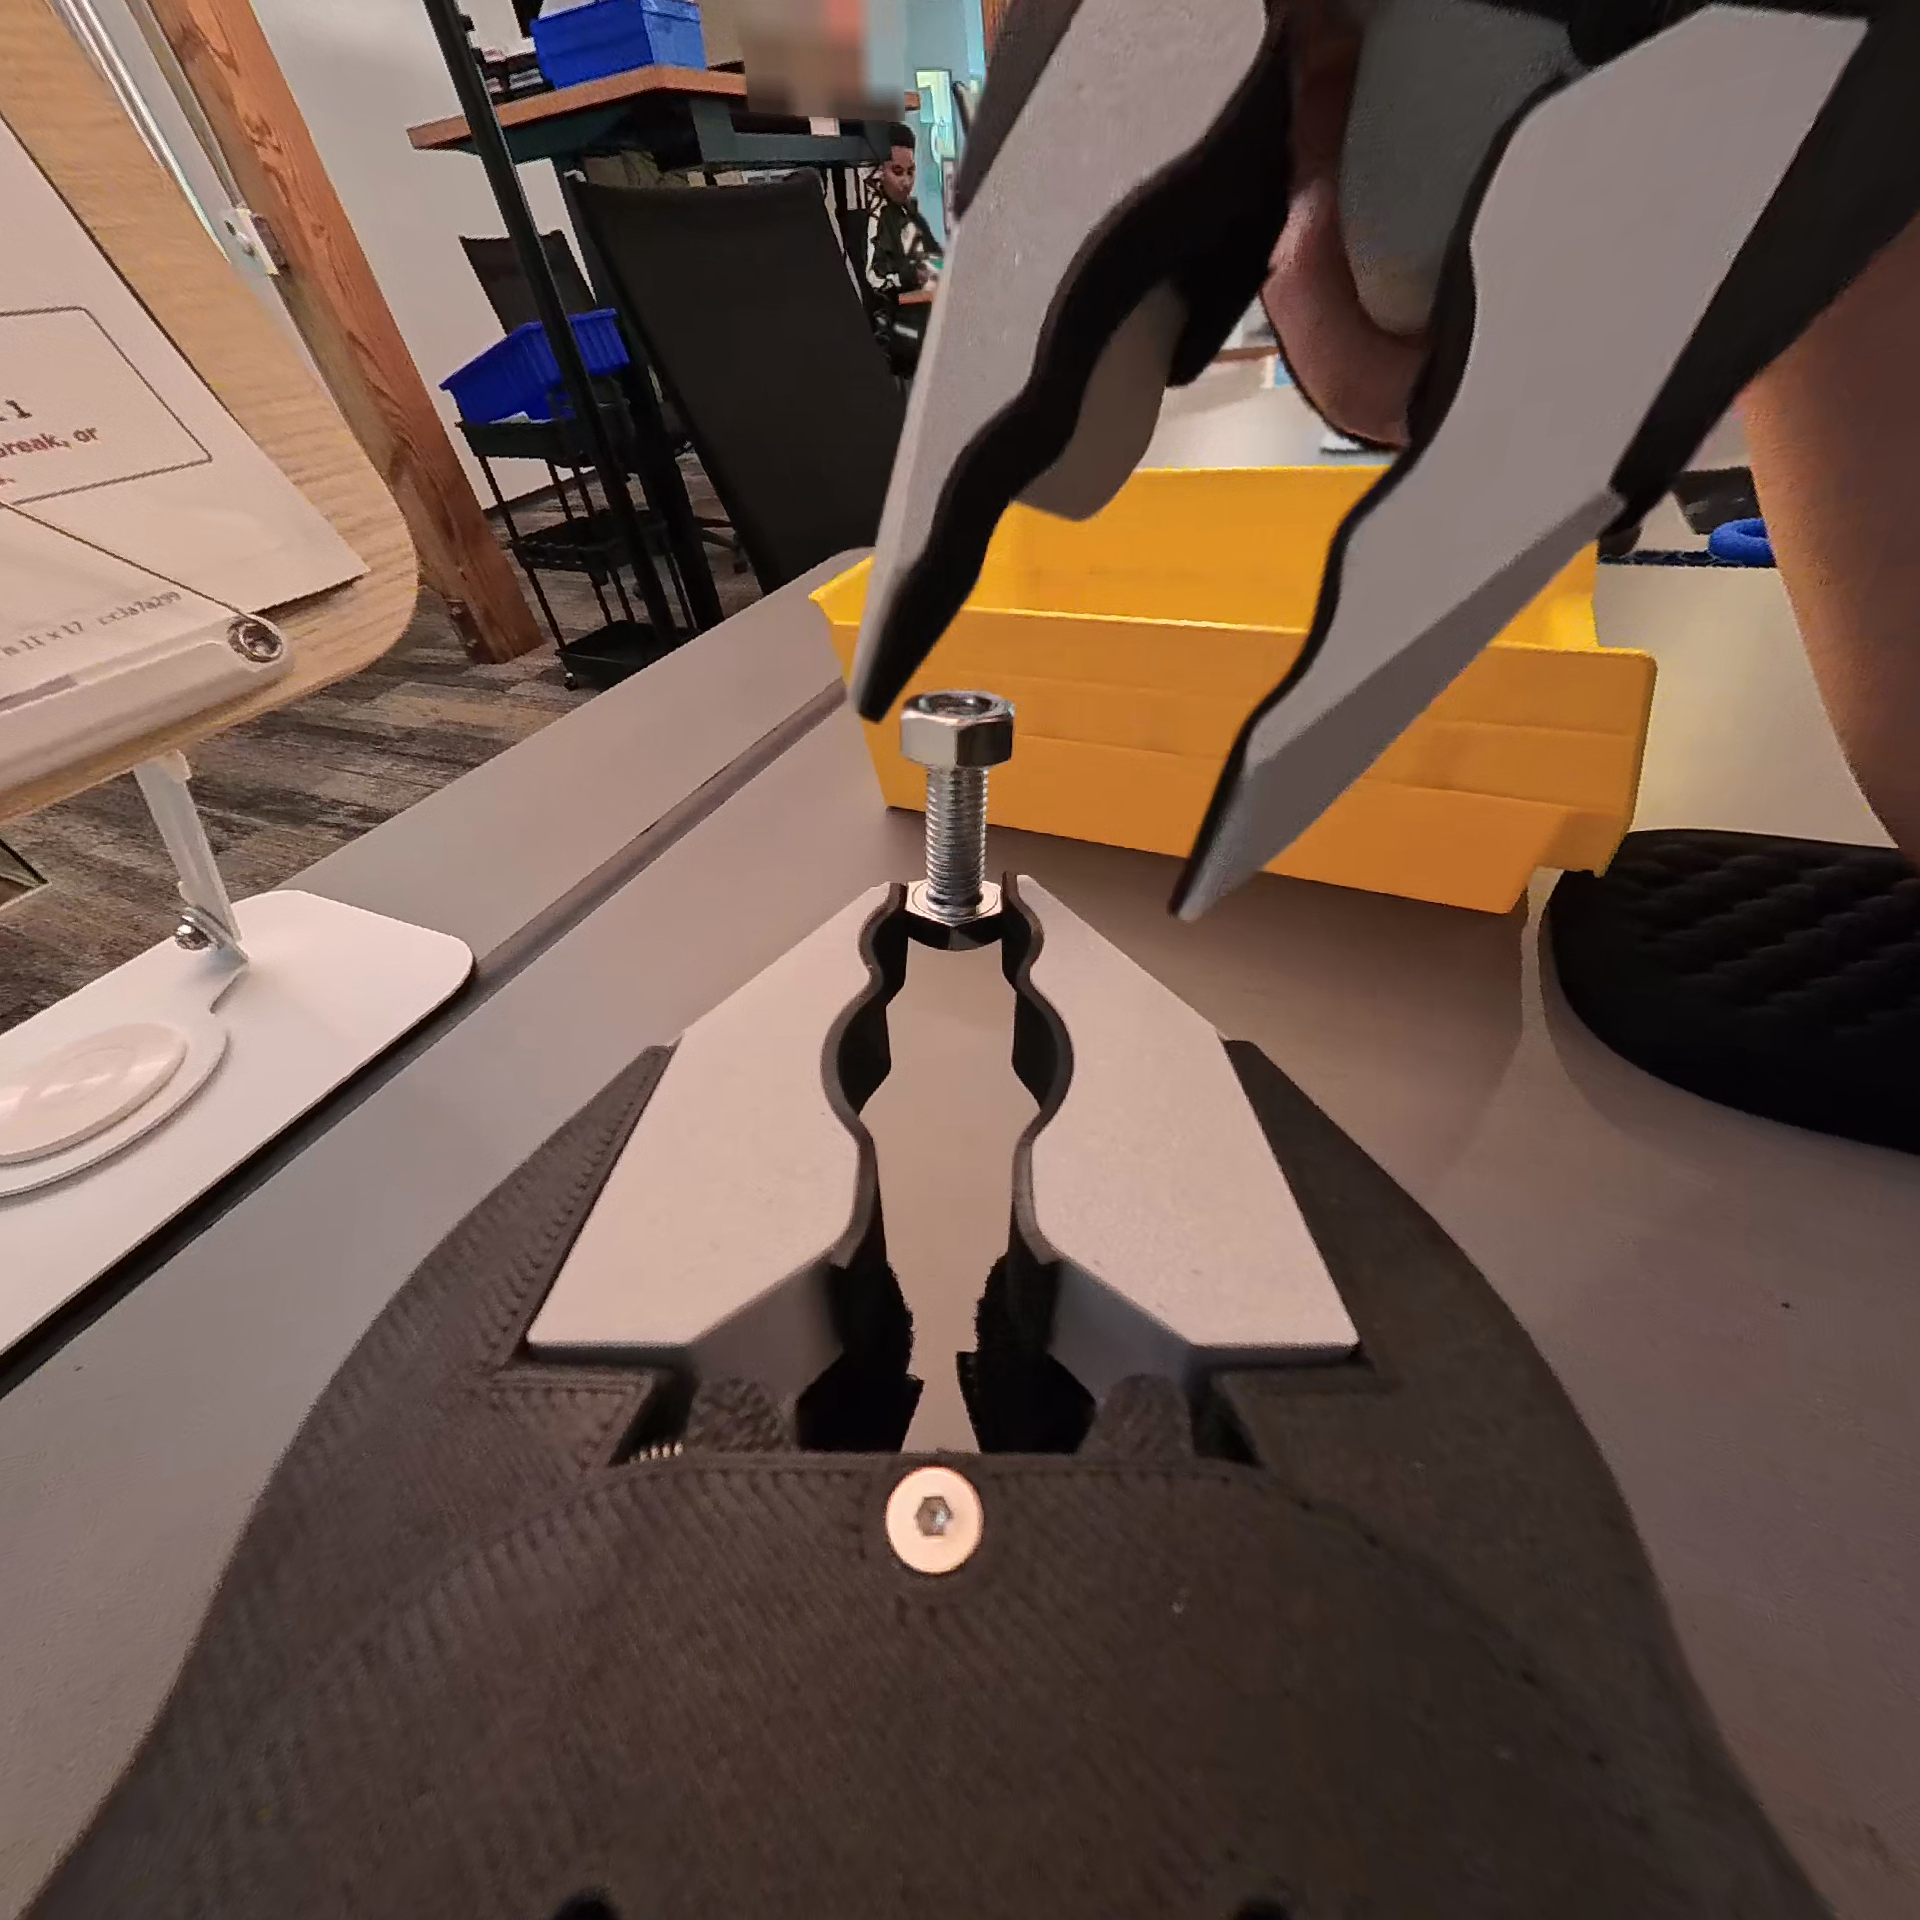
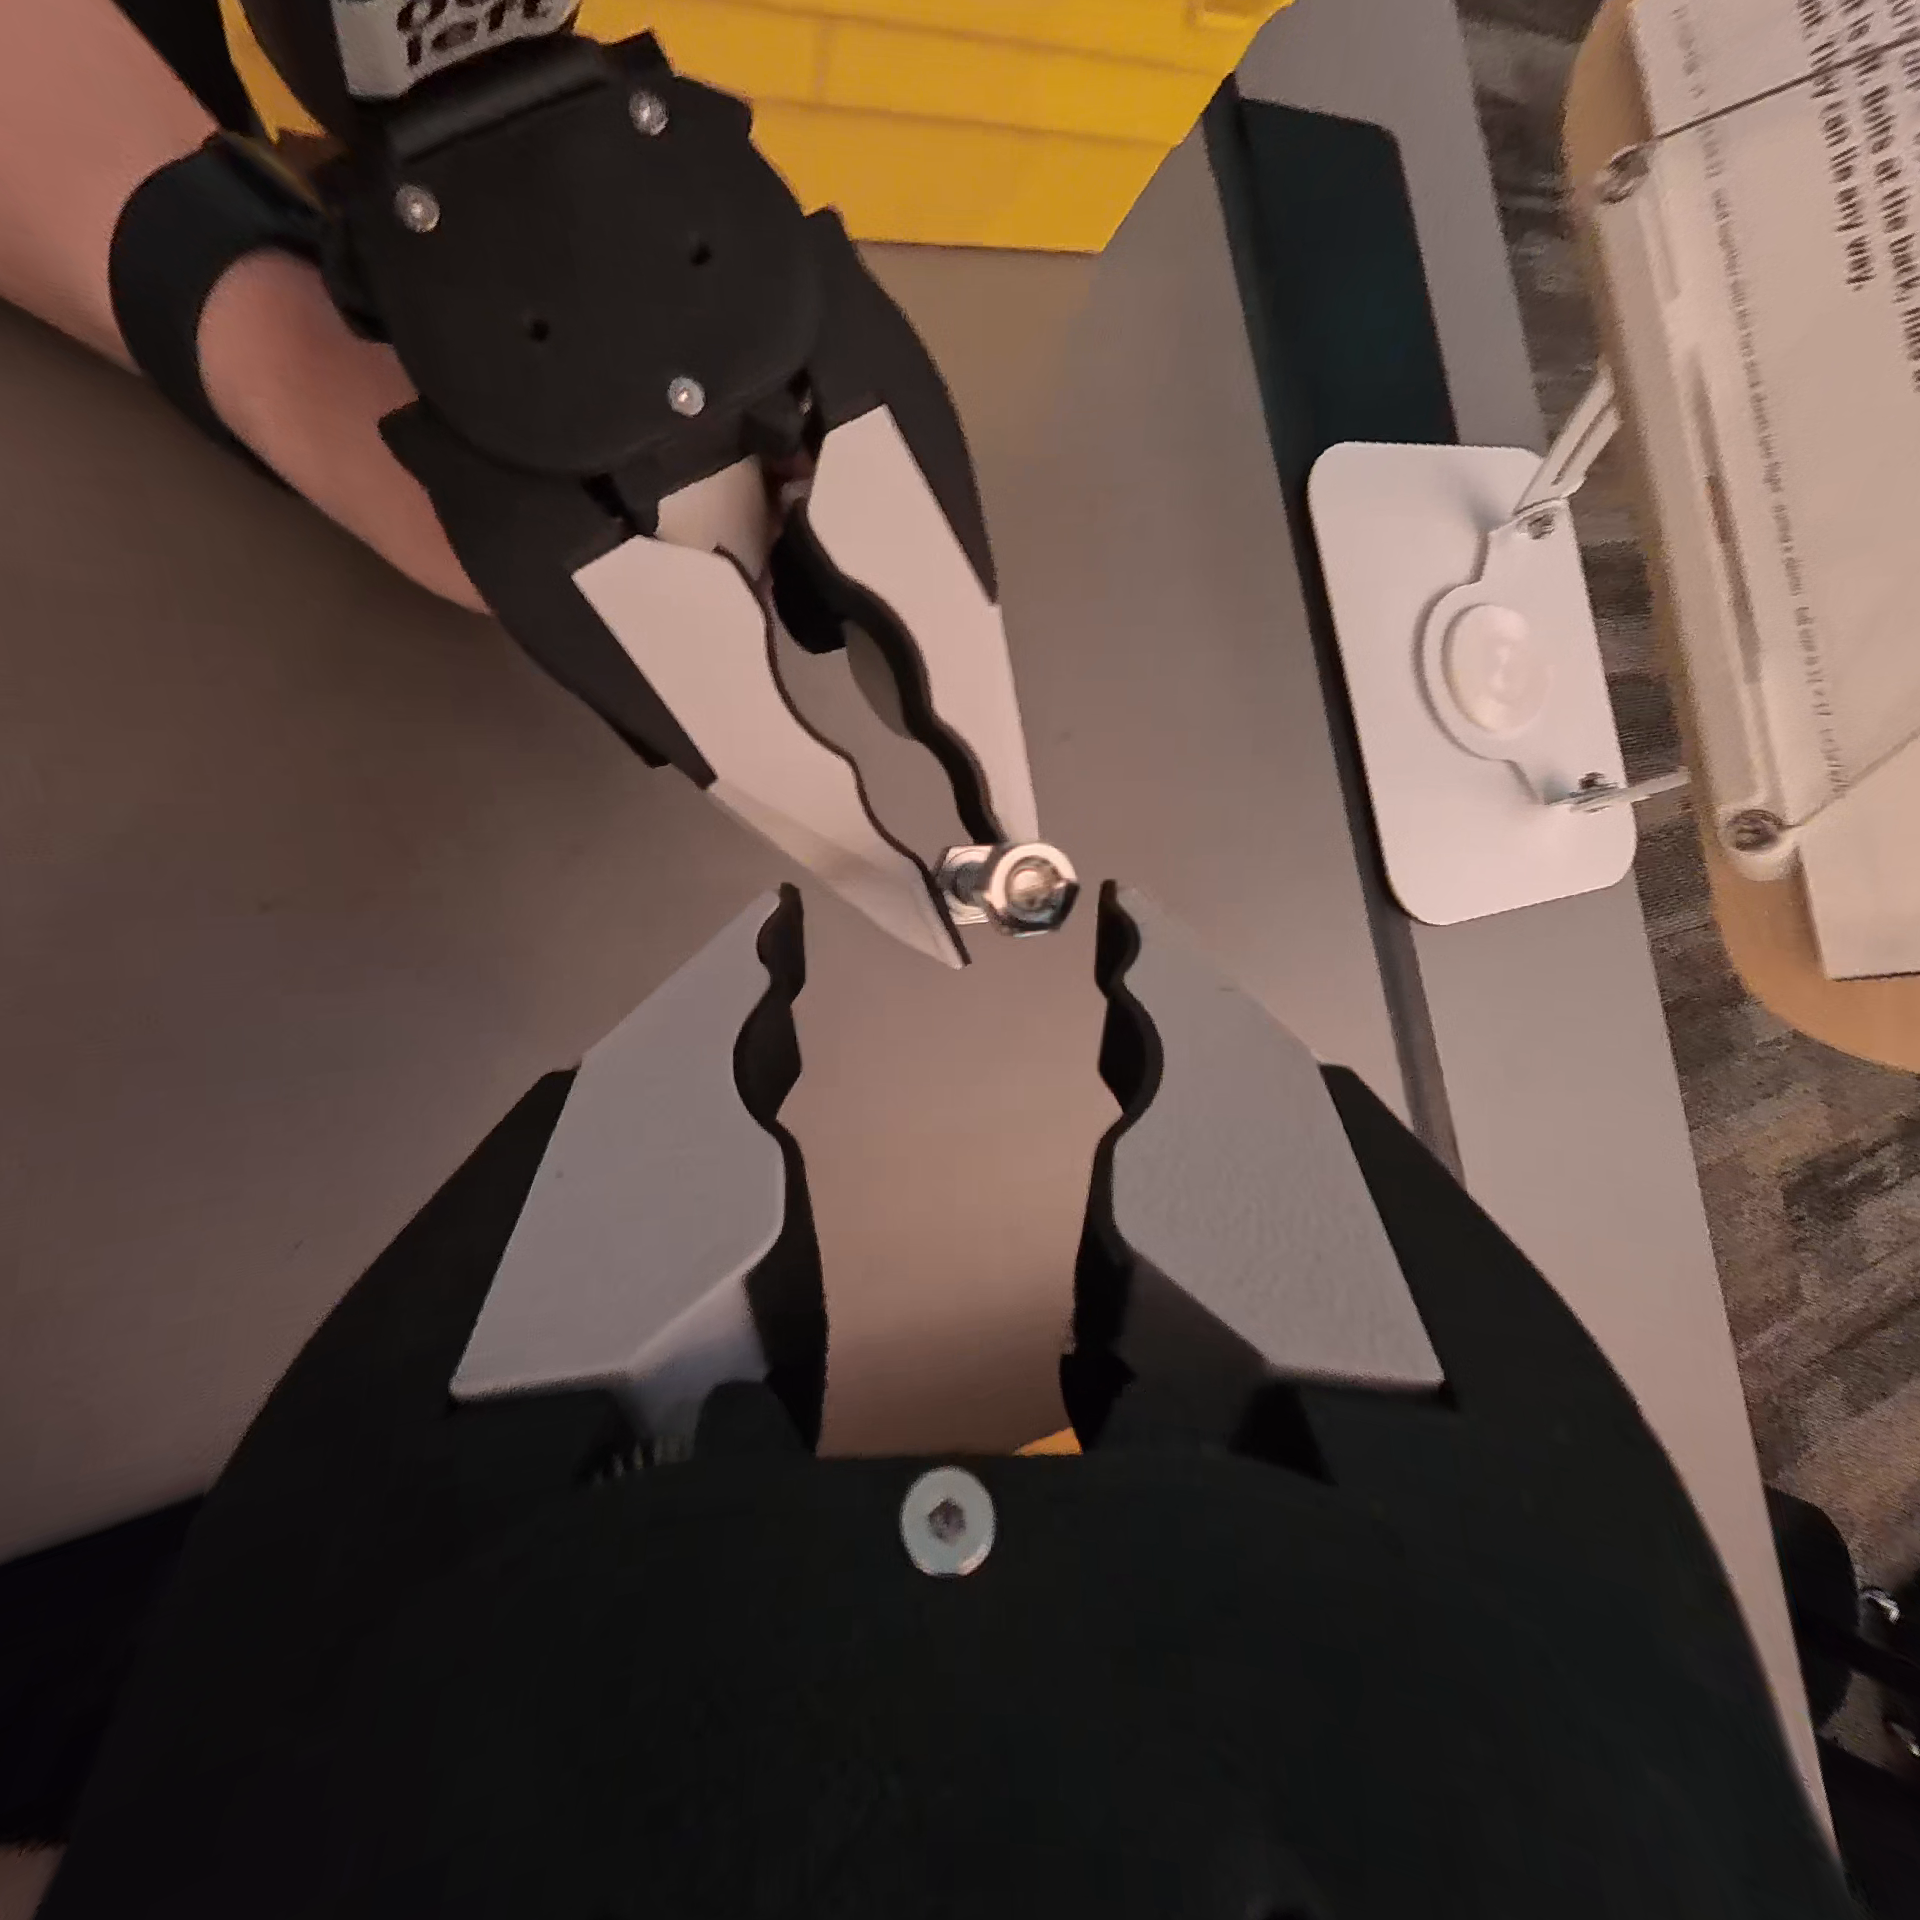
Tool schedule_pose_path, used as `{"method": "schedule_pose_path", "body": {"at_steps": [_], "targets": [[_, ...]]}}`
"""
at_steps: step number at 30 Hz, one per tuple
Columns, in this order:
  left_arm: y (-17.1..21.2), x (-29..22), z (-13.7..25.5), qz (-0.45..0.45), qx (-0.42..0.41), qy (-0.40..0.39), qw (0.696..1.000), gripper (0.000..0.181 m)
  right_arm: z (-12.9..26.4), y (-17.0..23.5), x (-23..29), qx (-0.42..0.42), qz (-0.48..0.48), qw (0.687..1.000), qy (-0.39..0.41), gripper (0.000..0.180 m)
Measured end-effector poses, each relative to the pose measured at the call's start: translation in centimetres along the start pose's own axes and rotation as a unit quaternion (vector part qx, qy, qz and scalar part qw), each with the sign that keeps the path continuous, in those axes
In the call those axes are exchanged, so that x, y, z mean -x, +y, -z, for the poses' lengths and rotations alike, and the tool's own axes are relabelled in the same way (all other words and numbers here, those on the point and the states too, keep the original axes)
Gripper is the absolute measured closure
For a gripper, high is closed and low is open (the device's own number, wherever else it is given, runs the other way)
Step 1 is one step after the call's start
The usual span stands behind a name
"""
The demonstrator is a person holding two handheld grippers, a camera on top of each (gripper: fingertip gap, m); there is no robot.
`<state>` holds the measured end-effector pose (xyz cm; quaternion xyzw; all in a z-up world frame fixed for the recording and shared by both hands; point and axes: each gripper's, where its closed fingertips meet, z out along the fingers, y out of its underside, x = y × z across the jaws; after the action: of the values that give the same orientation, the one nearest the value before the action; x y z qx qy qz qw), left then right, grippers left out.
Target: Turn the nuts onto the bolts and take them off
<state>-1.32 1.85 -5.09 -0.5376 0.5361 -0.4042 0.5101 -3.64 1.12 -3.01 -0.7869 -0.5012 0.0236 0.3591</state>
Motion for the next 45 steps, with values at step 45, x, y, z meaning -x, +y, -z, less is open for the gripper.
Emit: {"method": "schedule_pose_path", "body": {"at_steps": [45], "targets": [[-0.4, 0.0, 0.1, -0.018, -0.003, -0.006, 1.0, 0.165, 1.6, 0.3, 0.6, -0.006, -0.013, 1.0, -0.025, 0.138]]}}
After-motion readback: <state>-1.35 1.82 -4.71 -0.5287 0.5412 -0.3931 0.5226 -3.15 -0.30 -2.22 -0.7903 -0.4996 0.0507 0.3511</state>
